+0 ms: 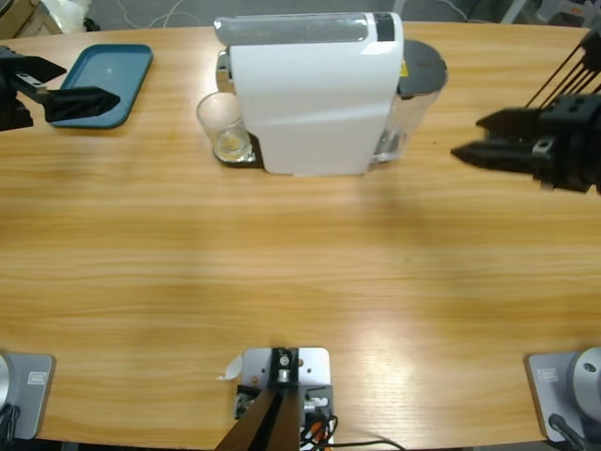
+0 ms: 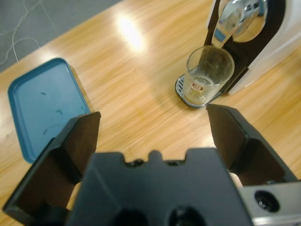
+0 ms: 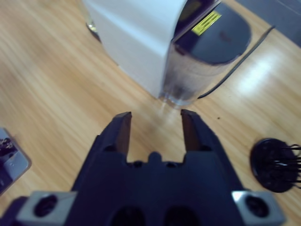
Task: Pour coffee
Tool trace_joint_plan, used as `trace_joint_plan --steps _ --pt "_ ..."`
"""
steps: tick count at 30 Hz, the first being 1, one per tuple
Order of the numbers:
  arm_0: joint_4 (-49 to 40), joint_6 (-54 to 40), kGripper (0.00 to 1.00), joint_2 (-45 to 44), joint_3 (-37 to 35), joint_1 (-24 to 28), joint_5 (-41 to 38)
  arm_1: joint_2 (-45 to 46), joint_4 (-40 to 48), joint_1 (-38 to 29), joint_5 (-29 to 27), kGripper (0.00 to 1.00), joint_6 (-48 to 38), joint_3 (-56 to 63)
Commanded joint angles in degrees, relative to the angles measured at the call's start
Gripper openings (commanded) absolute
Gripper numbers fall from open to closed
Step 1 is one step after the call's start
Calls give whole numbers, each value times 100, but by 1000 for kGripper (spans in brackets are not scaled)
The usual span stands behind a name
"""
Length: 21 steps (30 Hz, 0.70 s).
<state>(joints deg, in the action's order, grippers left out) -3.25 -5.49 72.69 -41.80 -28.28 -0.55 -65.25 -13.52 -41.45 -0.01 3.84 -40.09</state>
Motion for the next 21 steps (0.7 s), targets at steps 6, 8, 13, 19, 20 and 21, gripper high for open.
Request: trace_joint_plan --steps 6,8,13,19,20,21 --pt "578 -92 977 -487 965 -446 -42 285 942 -70 286 536 -331 1049" --pt "580 -103 974 -399 1081 -467 -40 174 956 -74 272 536 -331 1056" --pt "580 -163 968 -498 1278 -467 -15 208 965 -74 230 536 -342 1098" --pt "668 -172 965 -642 1306 -583 -33 274 965 -74 203 536 -402 1144" --pt "671 -165 964 -649 1320 -629 -33 264 965 -74 203 536 -402 1144" --pt "675 -156 959 -642 1334 -670 -49 255 965 -74 210 536 -402 1144"
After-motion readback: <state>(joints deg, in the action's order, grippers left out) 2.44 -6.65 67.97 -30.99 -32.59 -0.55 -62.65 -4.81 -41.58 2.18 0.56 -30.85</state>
